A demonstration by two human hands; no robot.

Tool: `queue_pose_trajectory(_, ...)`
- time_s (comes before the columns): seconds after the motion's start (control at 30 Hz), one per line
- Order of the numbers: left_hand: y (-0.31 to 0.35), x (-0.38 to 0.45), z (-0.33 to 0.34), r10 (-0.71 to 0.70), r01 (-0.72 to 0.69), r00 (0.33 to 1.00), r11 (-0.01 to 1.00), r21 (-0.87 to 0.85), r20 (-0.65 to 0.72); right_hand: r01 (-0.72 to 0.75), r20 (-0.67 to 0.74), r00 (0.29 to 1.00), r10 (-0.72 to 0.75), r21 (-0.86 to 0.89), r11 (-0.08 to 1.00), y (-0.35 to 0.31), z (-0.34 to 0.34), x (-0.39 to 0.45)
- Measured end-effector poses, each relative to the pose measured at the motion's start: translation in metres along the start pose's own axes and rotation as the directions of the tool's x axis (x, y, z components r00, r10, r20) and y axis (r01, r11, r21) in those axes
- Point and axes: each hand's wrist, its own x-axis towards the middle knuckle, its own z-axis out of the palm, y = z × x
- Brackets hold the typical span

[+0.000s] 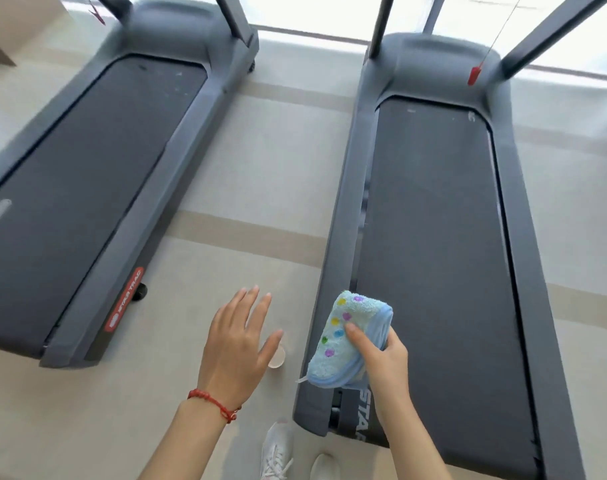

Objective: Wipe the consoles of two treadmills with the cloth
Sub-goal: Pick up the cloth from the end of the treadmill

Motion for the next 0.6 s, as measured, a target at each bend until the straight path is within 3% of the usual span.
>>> queue_pose_trajectory(0.33, -0.002, -0.084, -0.133, -0.221, 0.231, 0.967, 0.970, 0.072, -0.131, 0.117, 0.255, 0.962, -0.096, -0.068, 0.991, -0.100, 0.062, -0.097)
queue_pose_trajectory(0.6, -0.070, -0.189, -0.209, -0.419, 0.451, 0.874, 0.889, 0.085, -0.247, 0.191, 0.484, 0.872, -0.076, -0.192, 0.963, -0.108, 0.165, -0.189)
